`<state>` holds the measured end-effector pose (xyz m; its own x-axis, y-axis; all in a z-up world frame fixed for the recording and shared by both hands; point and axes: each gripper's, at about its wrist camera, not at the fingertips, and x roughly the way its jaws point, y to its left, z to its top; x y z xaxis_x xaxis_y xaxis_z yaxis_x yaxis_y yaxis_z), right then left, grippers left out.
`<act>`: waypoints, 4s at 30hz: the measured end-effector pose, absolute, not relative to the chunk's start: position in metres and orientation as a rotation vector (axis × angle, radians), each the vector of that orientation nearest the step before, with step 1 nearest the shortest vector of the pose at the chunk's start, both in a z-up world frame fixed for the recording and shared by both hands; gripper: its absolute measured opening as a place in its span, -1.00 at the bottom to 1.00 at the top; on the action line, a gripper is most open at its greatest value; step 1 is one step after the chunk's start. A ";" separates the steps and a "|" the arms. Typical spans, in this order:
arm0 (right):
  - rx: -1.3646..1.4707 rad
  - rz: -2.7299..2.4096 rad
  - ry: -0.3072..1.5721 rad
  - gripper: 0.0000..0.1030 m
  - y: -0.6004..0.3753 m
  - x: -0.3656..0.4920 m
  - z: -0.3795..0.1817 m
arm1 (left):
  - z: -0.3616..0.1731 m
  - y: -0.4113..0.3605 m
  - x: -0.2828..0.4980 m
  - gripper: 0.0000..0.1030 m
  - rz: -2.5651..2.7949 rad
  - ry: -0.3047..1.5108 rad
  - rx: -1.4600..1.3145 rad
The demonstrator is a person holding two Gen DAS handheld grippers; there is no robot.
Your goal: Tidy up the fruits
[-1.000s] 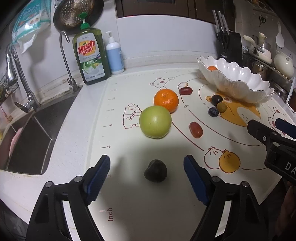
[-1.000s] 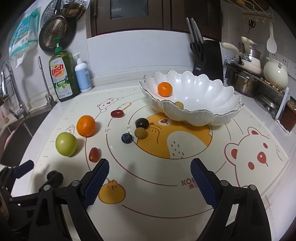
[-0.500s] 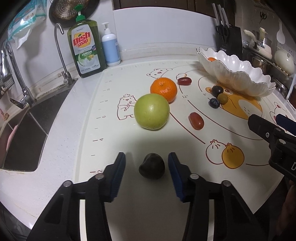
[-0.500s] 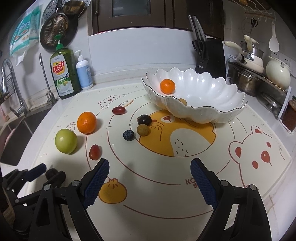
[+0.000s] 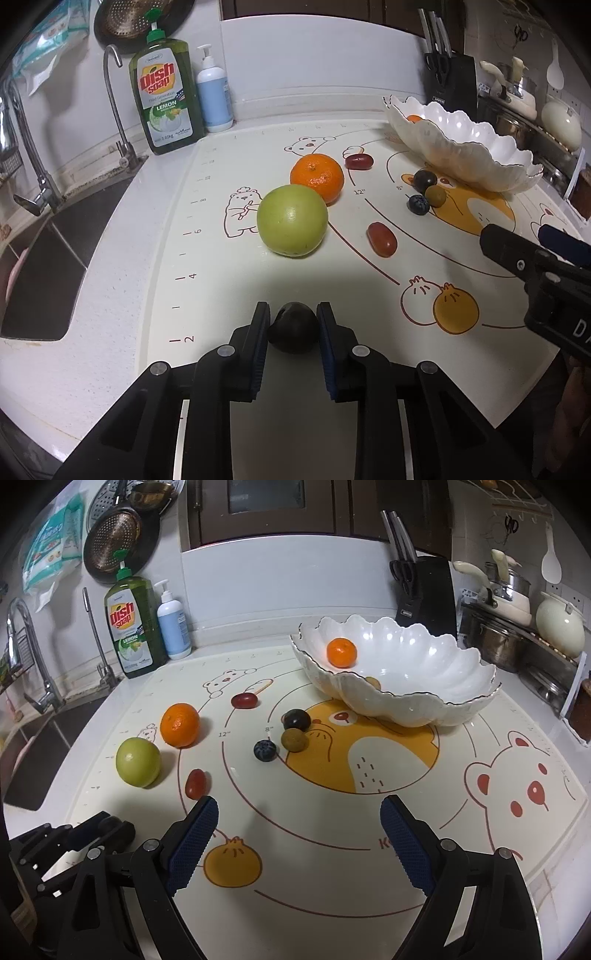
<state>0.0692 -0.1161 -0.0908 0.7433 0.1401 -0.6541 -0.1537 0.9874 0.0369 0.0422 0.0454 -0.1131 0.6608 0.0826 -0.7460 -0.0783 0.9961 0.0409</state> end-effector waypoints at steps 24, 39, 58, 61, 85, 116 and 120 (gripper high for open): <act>-0.090 0.278 0.800 0.36 -0.045 0.106 -0.104 | -0.095 0.093 0.054 -0.49 0.146 0.816 -0.046; -0.105 0.304 0.867 -0.22 -0.030 0.117 -0.120 | -0.099 0.100 0.063 -0.49 0.155 0.823 -0.050; -0.077 0.303 0.819 -0.64 -0.045 0.110 -0.105 | -0.091 0.084 0.066 -0.49 0.144 0.810 -0.027; -0.062 0.297 0.809 -0.64 -0.052 0.109 -0.099 | -0.085 0.077 0.068 -0.49 0.135 0.798 -0.017; 0.014 0.133 0.698 -0.64 -0.153 0.122 -0.047 | -0.041 -0.009 0.114 -0.49 -0.028 0.726 0.031; 0.048 -0.027 0.657 -0.64 -0.249 0.196 -0.027 | -0.020 -0.095 0.228 -0.49 -0.190 0.713 0.081; 0.053 -0.036 0.671 -0.64 -0.259 0.208 -0.031 | -0.026 -0.102 0.242 -0.49 -0.208 0.730 0.088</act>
